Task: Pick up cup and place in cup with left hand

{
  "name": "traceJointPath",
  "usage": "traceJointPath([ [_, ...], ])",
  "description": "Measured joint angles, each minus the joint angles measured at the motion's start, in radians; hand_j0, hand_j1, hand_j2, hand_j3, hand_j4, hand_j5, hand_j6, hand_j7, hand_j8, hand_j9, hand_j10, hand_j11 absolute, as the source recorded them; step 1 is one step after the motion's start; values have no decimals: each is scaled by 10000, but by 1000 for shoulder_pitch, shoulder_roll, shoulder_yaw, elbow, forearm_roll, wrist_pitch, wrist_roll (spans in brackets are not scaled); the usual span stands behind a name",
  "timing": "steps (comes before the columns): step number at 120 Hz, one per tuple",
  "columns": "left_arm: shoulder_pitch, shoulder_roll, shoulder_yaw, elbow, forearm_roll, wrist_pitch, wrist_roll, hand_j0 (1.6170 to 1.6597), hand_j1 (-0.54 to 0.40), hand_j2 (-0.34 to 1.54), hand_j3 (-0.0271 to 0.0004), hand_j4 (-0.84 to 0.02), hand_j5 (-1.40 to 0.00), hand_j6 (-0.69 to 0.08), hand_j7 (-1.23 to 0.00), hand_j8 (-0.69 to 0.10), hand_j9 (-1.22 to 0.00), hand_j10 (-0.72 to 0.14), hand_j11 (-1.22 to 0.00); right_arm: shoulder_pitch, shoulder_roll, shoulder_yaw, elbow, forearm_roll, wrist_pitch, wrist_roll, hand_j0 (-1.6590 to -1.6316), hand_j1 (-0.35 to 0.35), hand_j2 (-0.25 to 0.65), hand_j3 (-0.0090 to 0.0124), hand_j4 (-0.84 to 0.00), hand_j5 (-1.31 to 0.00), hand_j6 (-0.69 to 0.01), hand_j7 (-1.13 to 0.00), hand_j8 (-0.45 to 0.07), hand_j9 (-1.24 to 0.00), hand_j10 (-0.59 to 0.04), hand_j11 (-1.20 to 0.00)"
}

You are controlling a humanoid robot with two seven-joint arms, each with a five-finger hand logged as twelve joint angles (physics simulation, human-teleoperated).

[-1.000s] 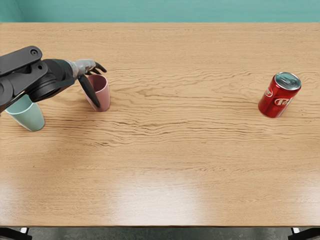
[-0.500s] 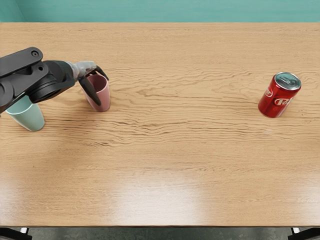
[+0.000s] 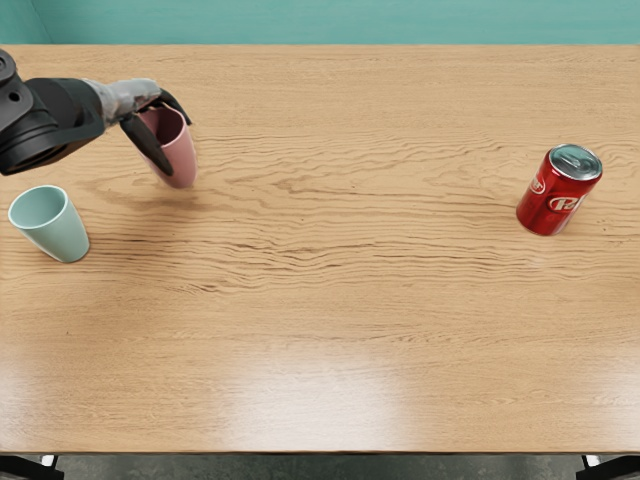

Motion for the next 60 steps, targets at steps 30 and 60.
traceJointPath([
  [30,-30,109,-8,-74,-16,-77,0,16533,-1765,2086,0,-4052,-6834,-2325,-6846,-1970,-6822,-3276,-6674,0,0,0,0,0,0,0,-16581,-3489,-3,0,0,1,7,0,5,0,3,0],
  [60,-79,230,-14,-123,-63,-200,0,16533,-1776,2169,0,-3979,-6698,-2378,-6792,-1825,-6860,-3260,-6710,0,0,0,0,0,0,0,-16581,-3489,-3,0,0,1,9,0,7,1,4,0],
])
